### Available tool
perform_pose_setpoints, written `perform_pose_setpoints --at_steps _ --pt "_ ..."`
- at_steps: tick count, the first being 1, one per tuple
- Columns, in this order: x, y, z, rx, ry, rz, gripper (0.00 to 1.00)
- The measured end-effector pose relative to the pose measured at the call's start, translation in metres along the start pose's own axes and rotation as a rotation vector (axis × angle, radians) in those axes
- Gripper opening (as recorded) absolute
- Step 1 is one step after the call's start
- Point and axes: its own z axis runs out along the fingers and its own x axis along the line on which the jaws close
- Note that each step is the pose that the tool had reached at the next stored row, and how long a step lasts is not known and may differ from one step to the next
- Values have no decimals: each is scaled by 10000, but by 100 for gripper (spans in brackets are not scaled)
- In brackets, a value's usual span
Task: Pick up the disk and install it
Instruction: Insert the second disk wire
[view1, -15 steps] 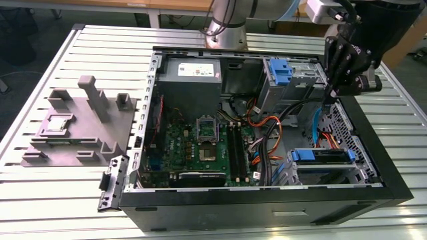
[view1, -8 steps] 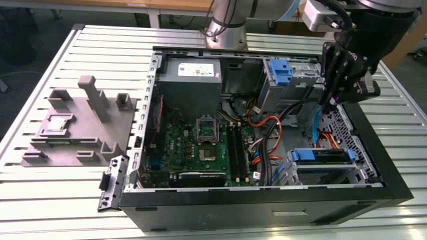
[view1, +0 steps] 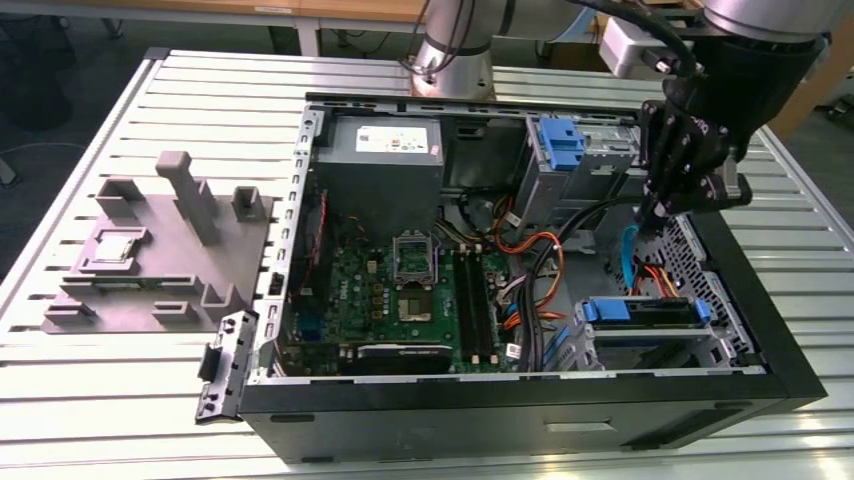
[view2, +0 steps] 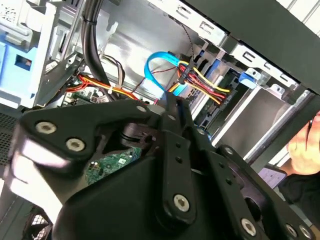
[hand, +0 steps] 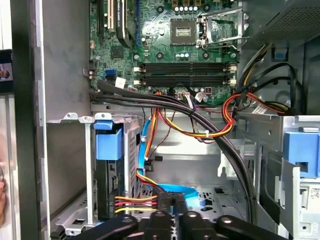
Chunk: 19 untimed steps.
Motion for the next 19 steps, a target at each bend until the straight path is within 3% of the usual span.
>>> perform_pose_setpoints --at_steps 3,5,7,10,14,16,17,19 --pt "-5 3 55 -1 0 2 11" --pt "-7 4 83 1 51 -2 11" --pt "-9 4 95 4 192 -12 11" --pt "-10 5 114 9 417 -25 24" --pt "-12 7 137 14 691 -41 24" --pt "-12 7 151 16 761 -46 23" --pt "-11 7 152 16 775 -46 16" --pt "-9 8 153 16 777 -45 16"
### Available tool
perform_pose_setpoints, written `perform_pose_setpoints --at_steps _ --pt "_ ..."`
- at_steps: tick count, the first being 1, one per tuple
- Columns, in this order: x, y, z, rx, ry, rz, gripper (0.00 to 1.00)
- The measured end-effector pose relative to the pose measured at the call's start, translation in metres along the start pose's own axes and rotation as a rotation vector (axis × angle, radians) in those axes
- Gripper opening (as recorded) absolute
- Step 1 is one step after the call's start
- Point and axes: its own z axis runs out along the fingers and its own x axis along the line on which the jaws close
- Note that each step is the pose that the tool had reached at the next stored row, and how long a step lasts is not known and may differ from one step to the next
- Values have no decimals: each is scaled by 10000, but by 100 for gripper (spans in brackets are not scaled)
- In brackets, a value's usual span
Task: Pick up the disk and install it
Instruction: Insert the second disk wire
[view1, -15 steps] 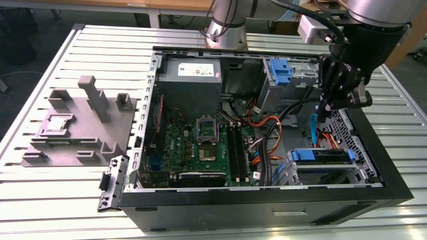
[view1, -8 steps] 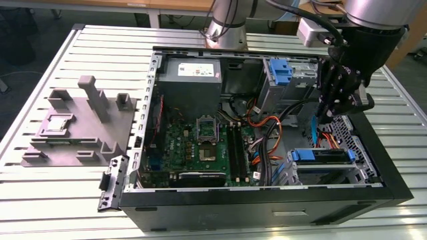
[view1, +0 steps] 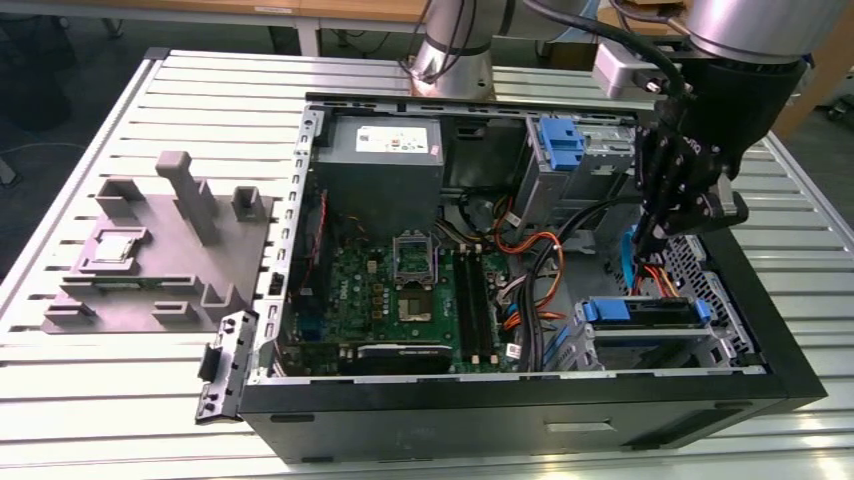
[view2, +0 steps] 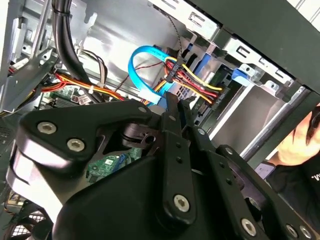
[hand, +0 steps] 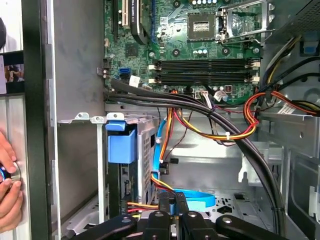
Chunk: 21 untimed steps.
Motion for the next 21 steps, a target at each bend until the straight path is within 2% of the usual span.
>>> perform_pose_setpoints --at_steps 3,4,8,9,18,21 --pt "12 1 3 0 -2 1 16" --pt "22 0 4 -1 -35 3 16" --pt "85 -1 14 -11 -510 30 16" --pt "106 -1 19 -13 -584 34 16" --pt "391 -4 78 -14 -604 38 16" --pt "444 -4 88 -27 -600 64 16"
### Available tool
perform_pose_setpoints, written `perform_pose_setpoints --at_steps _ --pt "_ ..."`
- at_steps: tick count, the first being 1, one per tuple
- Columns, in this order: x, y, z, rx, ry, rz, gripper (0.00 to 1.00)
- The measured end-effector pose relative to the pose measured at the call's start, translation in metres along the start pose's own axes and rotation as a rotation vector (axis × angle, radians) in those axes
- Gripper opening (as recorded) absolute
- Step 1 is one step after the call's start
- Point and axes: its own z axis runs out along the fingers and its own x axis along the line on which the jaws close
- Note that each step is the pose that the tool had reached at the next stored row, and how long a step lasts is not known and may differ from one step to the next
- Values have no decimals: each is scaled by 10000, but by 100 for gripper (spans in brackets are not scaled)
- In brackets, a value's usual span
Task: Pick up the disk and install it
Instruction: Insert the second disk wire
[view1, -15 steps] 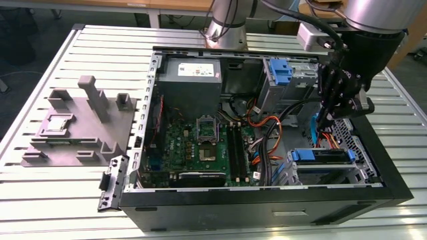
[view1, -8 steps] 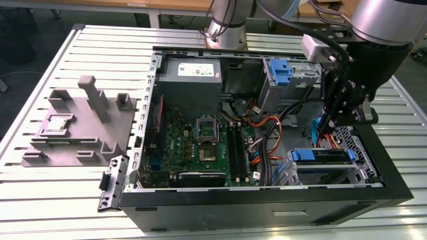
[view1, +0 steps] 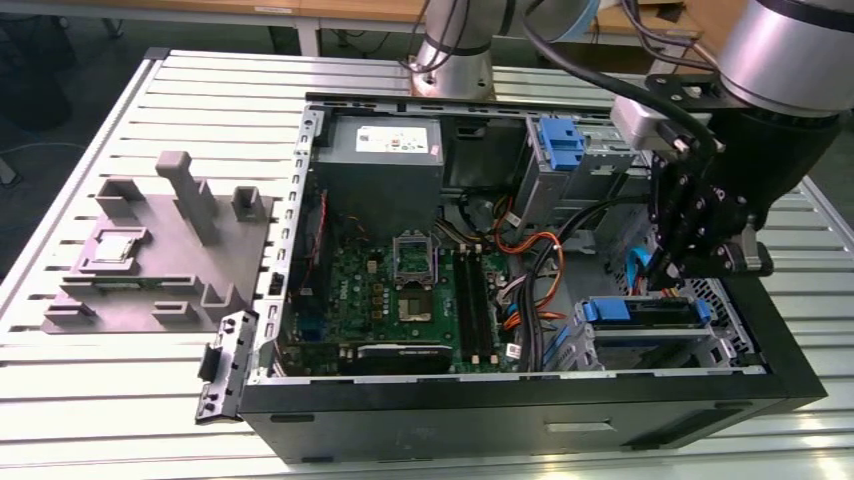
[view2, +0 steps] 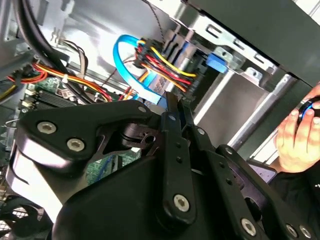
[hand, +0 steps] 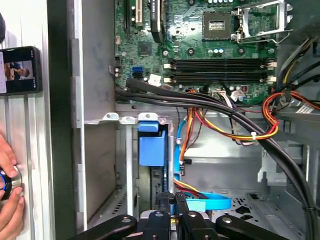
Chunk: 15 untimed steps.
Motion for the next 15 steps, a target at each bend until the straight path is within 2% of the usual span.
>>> perform_pose_setpoints --at_steps 6,8,9,10,12,13,14,15 --pt "58 0 25 -55 4 125 16" --pt "72 0 33 -62 -38 163 16" --pt "78 0 37 -65 -82 178 16" --pt "83 0 40 -68 -164 193 16" --pt "101 0 47 -79 -452 210 16" --pt "115 0 54 -82 -556 216 16" --pt "125 0 63 -84 -616 220 16" --pt "130 1 66 -85 -631 221 16"
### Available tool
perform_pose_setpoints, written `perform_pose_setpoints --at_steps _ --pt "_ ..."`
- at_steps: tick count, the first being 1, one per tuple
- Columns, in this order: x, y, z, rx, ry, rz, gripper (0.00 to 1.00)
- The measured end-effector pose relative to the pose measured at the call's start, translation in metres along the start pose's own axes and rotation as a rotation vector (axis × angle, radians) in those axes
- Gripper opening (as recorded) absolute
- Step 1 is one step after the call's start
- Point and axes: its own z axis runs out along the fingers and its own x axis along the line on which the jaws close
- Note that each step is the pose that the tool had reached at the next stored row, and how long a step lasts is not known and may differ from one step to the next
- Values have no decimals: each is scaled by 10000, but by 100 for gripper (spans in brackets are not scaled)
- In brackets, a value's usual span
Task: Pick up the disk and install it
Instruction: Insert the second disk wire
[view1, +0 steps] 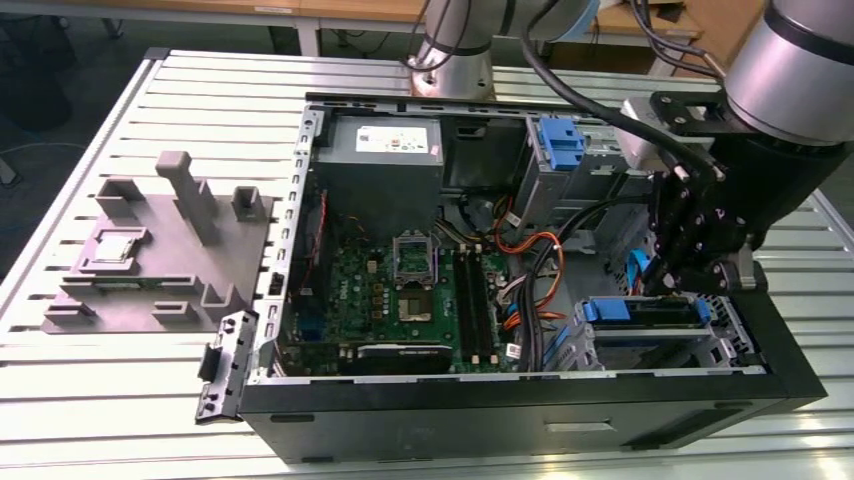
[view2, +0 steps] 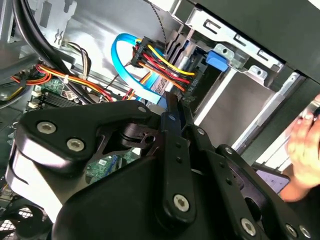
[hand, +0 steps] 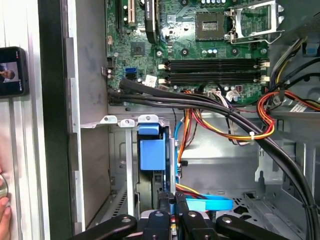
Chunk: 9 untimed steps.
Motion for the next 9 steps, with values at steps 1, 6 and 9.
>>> perform_pose_setpoints --at_steps 1,6,9 --pt "0 0 0 0 0 0 16" --pt "26 -6 2 -1 -1 -1 16" --pt "54 -13 2 -1 1 0 16"
